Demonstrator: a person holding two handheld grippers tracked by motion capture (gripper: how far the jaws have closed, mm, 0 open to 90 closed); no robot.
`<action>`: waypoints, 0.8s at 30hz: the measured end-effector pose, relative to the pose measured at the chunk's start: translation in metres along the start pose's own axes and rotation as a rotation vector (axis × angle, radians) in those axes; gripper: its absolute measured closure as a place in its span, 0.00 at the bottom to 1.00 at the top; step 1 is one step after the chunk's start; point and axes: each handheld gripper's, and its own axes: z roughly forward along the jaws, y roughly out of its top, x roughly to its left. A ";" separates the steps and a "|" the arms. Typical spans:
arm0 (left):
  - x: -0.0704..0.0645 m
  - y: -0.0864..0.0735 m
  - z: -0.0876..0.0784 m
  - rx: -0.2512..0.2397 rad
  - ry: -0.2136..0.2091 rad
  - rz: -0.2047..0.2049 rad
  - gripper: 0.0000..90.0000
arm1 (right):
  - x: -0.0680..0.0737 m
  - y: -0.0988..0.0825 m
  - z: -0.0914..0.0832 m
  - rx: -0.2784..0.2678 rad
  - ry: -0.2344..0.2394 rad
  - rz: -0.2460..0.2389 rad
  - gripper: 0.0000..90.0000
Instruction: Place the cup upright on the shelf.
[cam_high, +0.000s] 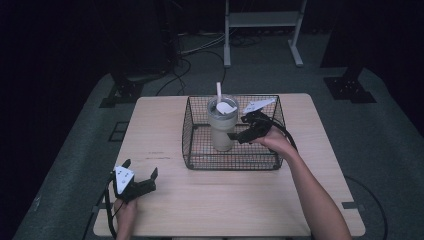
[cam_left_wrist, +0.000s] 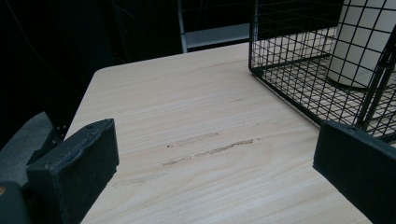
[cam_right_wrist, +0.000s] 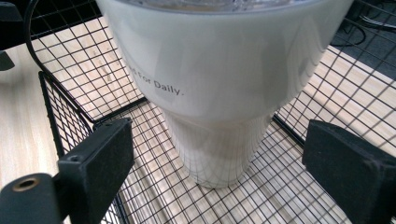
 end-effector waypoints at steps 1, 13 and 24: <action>0.000 0.000 0.000 -0.002 0.001 0.001 0.00 | 0.000 0.000 0.000 0.000 0.000 0.000 0.09; 0.000 0.000 0.000 -0.001 0.002 0.001 0.00 | 0.005 0.003 -0.020 -0.002 -0.034 0.003 0.10; 0.000 0.000 0.000 -0.001 0.001 0.001 0.00 | 0.011 0.001 -0.037 -0.006 -0.028 0.002 0.10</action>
